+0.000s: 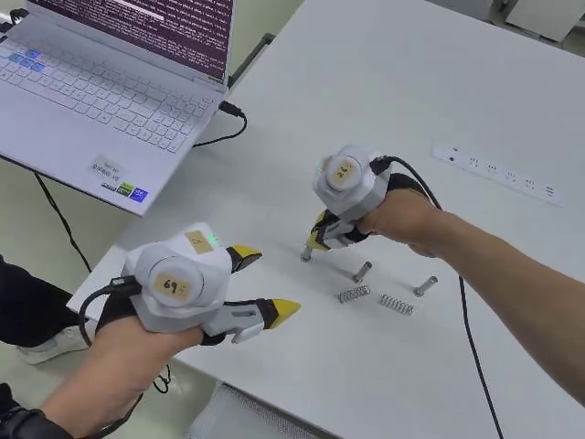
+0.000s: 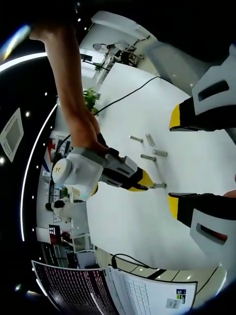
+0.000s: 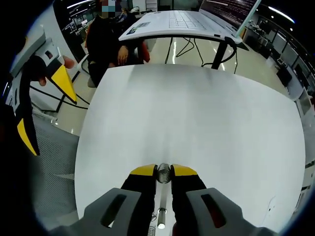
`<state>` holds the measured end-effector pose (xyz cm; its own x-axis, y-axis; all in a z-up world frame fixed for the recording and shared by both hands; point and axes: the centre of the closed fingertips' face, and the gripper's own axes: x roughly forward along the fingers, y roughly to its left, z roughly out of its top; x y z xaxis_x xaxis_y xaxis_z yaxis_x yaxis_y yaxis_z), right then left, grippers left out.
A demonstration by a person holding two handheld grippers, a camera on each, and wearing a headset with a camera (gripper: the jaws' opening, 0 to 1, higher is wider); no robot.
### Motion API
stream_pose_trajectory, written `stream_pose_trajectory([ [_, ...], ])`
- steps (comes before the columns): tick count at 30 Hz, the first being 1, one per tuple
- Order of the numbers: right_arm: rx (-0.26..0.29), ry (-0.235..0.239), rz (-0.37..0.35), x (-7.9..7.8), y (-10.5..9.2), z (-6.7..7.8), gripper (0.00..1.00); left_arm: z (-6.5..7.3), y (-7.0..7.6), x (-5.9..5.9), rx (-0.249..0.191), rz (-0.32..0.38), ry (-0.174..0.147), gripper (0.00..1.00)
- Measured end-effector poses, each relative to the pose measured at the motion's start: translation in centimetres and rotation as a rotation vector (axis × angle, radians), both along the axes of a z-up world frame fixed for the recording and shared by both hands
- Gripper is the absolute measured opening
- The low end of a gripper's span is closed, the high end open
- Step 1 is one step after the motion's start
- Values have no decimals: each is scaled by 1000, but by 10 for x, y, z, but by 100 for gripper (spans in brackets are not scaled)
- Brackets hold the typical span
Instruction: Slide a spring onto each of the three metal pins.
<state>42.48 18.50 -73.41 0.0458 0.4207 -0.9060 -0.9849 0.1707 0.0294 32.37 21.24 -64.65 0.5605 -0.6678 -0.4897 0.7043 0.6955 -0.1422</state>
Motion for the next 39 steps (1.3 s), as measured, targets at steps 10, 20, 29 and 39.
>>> stream_pose_trajectory([
  [10, -17, 14, 2, 0, 1, -14, 9, 0, 2, 0, 2, 2, -1, 45],
  [20, -32, 21, 13, -1, 6, -26, 9, -2, 7, 0, 2, 16, 4, 44],
  [29, -39, 38, 19, -4, 8, -36, 9, -2, 8, 0, 9, 13, 5, 44],
  [39, -40, 49, 23, -7, 7, -39, 13, -1, 8, 0, 15, 9, 6, 43],
])
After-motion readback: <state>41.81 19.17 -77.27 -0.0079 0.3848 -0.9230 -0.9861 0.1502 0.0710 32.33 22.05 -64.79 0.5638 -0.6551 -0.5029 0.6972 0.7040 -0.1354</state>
